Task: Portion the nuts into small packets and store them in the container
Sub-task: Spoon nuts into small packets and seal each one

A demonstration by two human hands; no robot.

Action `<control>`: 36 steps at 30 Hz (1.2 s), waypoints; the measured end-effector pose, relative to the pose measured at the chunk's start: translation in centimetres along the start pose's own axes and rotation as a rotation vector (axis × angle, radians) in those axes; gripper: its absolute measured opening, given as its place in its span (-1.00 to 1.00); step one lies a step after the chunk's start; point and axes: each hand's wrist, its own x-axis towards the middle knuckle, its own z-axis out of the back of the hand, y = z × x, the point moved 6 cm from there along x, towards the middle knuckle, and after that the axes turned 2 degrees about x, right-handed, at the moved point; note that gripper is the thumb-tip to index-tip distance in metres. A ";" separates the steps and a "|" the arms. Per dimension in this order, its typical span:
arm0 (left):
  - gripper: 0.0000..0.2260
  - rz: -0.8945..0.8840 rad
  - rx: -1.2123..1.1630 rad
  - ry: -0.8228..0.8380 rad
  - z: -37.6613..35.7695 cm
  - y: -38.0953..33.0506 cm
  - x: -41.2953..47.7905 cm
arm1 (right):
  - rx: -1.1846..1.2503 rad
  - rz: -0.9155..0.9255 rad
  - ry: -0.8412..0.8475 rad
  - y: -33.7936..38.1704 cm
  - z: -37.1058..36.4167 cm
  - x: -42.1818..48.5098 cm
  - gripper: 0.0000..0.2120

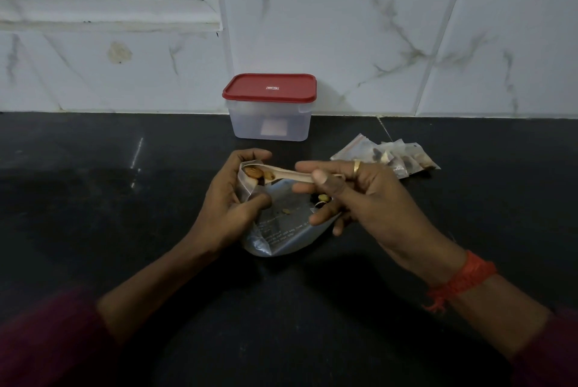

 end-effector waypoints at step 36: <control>-0.30 -0.363 0.188 -0.019 -1.4 -3.1 -1.2 | -0.603 0.656 -0.030 0.9 -2.7 -1.1 -0.71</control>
